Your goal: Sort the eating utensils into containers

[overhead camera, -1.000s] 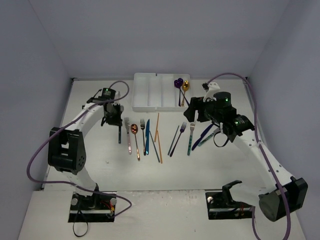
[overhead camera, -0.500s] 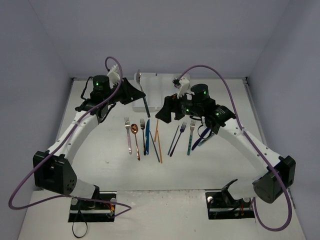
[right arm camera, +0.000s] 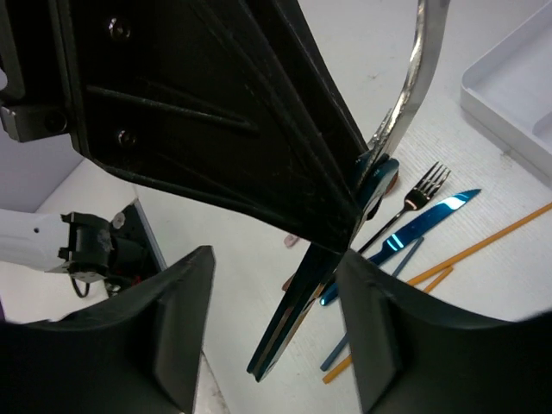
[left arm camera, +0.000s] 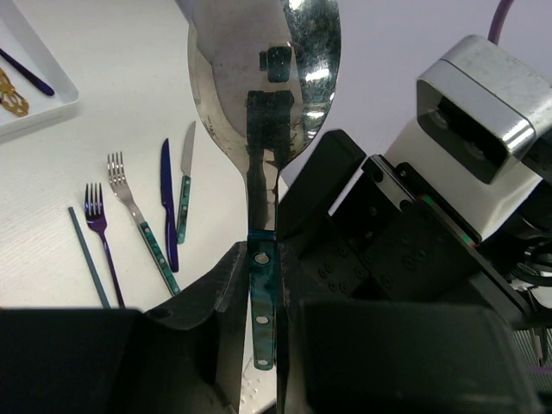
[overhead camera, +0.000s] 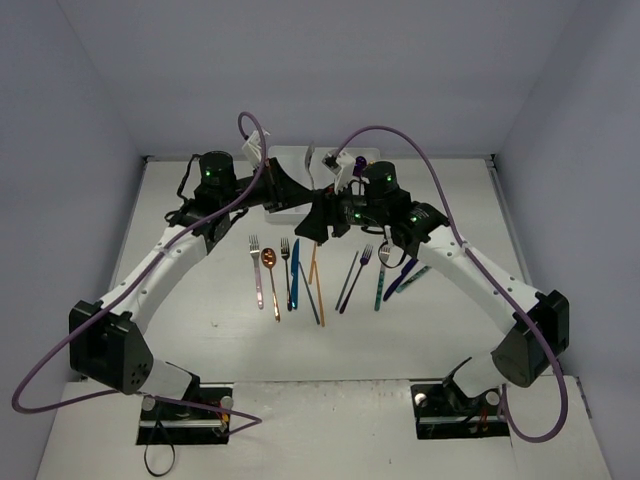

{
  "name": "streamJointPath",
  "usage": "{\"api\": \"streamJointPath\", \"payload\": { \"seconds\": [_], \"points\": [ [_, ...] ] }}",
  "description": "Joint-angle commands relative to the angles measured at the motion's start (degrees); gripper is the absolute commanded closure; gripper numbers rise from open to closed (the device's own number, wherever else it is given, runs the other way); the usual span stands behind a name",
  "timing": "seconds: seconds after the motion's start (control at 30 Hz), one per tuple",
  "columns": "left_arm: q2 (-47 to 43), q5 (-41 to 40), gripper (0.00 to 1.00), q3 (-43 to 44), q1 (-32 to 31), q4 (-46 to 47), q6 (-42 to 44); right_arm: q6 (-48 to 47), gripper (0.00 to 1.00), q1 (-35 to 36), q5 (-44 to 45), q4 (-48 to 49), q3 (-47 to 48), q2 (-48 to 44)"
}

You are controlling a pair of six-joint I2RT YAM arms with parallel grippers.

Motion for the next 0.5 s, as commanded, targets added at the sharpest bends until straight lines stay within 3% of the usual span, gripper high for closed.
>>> {"api": "streamJointPath", "payload": {
  "seconds": [0.0,0.33,0.47],
  "points": [
    [-3.6,3.5,1.00,1.3,-0.5,7.1,0.8,-0.6,0.51,0.2,-3.1,4.9,3.3,-0.5],
    [-3.6,7.2,1.00,-2.4,-0.4,10.6,4.2,-1.1,0.81,0.1,-3.9,5.0,0.9,-3.8],
    [-3.2,8.7,1.00,-3.7,-0.4,12.2,4.8,-1.1,0.98,-0.2,-3.7,5.0,-0.1,-5.0]
  ]
}}
